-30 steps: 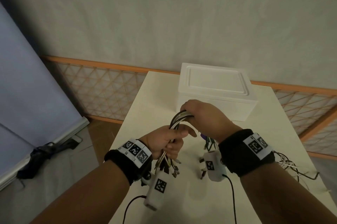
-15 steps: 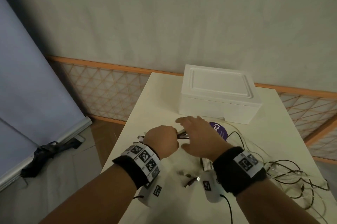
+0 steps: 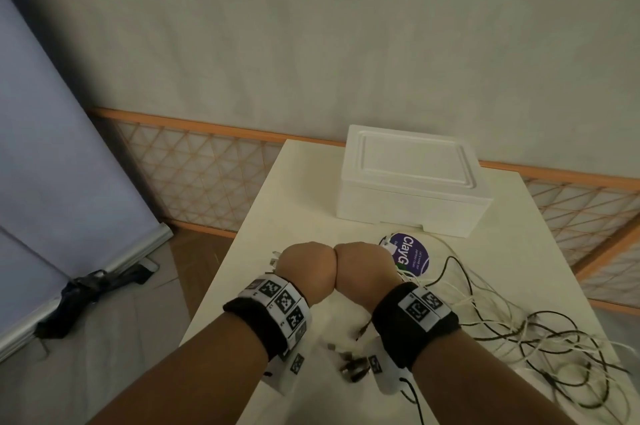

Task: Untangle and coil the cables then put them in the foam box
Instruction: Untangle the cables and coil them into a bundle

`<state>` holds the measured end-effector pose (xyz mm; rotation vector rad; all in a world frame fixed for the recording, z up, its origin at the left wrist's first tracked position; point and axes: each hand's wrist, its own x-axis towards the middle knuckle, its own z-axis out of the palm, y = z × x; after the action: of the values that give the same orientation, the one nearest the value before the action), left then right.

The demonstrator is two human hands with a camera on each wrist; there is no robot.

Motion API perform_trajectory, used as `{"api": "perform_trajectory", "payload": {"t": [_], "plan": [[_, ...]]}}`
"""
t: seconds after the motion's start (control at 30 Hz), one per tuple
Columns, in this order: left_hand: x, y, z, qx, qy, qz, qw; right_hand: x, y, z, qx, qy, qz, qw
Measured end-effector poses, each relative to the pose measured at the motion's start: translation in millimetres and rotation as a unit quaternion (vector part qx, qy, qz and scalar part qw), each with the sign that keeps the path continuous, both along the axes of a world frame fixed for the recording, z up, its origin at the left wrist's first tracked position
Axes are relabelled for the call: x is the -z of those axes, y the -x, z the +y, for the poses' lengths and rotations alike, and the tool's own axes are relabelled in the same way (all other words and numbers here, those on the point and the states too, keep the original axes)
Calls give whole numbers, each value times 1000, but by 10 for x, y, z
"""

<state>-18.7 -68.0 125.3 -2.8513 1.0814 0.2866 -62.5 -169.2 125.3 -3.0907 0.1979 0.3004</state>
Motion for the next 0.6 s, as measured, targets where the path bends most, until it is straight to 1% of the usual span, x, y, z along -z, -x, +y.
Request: {"api": "perform_trajectory", "payload": {"t": [0.1, 0.2, 0.27, 0.33, 0.4, 0.43, 0.47, 0.53, 0.57, 0.6], "plan": [[73, -22, -13, -5, -8, 10, 1000, 81, 38, -18, -6, -9, -29, 1000], [89, -101, 3, -4, 3, 20, 1000, 210, 141, -126, -56, -105, -109, 987], [61, -168, 38, 0, -5, 12, 1000, 229, 173, -192, -85, -155, -128, 976], [33, -204, 47, 9, -8, 6, 1000, 154, 141, -222, -95, -181, -122, 971], [9, -212, 45, 23, -1, -3, 1000, 48, 113, -265, -71, -176, -48, 981], [-5, -213, 45, 32, 1, -11, 999, 23, 122, -304, -61, -195, -36, 978], [-14, -215, 48, 43, 5, -21, 999, 9, 144, -351, -46, -235, -45, 970], [-18, -219, 44, 59, 15, -34, 998, 13, 194, -449, -3, -327, -87, 941], [-13, -218, 37, 62, 20, -37, 997, 11, 206, -469, 7, -345, -93, 934], [-5, -215, 28, 63, 22, -37, 997, 15, 194, -465, 1, -343, -88, 935]]}}
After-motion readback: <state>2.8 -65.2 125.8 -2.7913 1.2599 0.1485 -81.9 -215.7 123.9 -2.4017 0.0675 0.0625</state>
